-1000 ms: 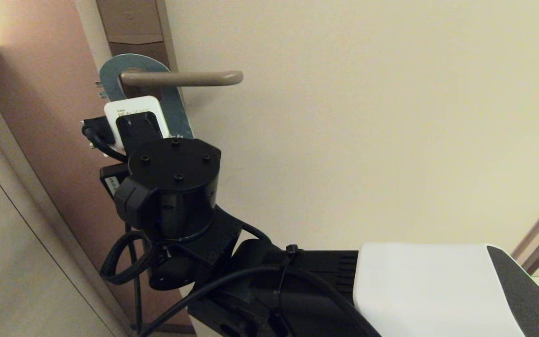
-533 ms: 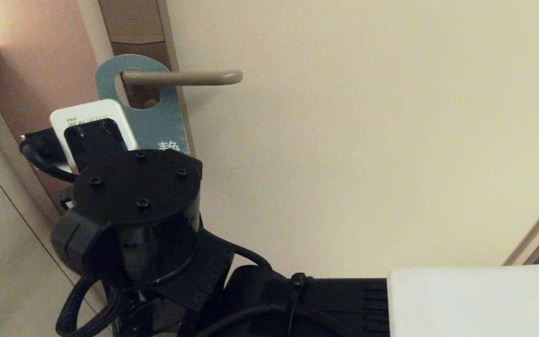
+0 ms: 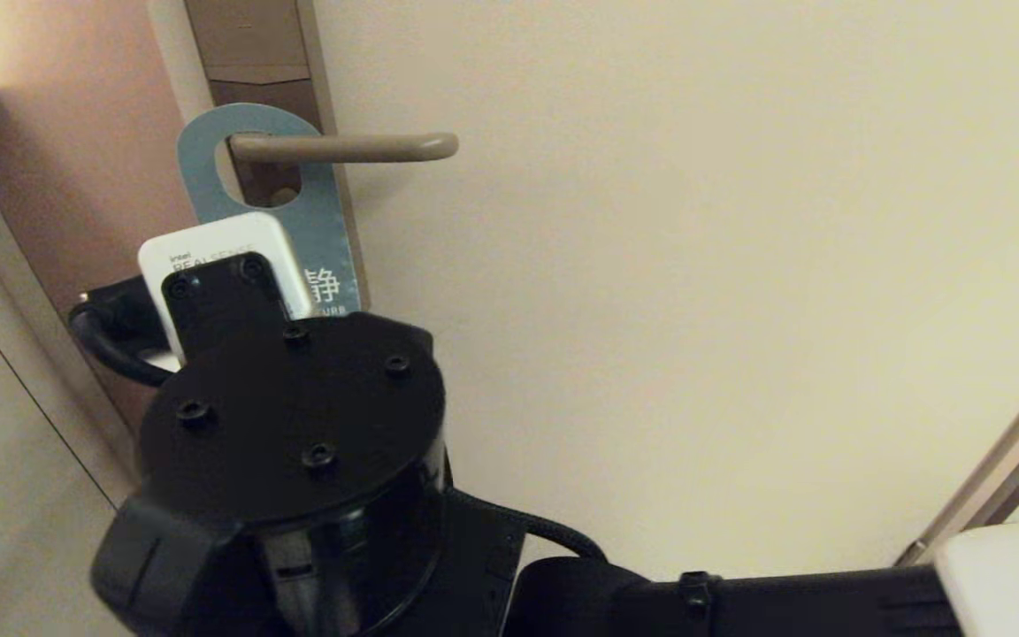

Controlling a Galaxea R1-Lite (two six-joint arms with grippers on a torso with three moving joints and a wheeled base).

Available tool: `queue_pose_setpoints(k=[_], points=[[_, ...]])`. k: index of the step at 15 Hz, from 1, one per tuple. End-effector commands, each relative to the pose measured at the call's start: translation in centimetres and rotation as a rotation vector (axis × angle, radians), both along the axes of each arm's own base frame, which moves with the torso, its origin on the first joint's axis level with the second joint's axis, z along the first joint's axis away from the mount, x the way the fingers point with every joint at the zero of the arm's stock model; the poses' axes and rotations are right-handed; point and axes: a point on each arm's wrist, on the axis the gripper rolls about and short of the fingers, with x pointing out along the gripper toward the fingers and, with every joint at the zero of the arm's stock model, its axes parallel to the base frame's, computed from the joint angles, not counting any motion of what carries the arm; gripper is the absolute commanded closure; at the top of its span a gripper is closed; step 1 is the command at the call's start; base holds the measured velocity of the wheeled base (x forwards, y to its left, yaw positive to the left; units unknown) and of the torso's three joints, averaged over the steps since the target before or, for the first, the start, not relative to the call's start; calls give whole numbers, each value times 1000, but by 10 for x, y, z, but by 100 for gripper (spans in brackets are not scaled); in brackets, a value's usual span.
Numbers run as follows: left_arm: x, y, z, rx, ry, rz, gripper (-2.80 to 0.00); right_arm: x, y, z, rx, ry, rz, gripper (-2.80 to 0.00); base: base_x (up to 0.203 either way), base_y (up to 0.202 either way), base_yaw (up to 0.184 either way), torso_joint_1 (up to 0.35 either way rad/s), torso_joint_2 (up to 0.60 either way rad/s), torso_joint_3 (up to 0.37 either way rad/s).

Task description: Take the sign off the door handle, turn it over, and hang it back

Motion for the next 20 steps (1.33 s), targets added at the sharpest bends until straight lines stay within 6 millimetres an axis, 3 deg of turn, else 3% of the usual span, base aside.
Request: queue_pose_setpoints(k=[1,9,13,16,20], points=[[0,0,0,0,0,0,0,3,-20,20,27,-14,-28,0,0,0,0,0,0,0],[0,0,0,-1,0,0,0,14,-44,34,-11,-45,-71,0,0,0,0,0,0,0],[0,0,0,1,0,0,0,29,-74,51,2,-69,-70,0,0,0,0,0,0,0],[0,0,0,1,0,0,0,35,-110,56,-21,-79,-48,0,0,0,0,0,0,0],[0,0,0,-1,0,0,0,37,-192,63,-53,-107,15,0,0,0,0,0,0,0]])
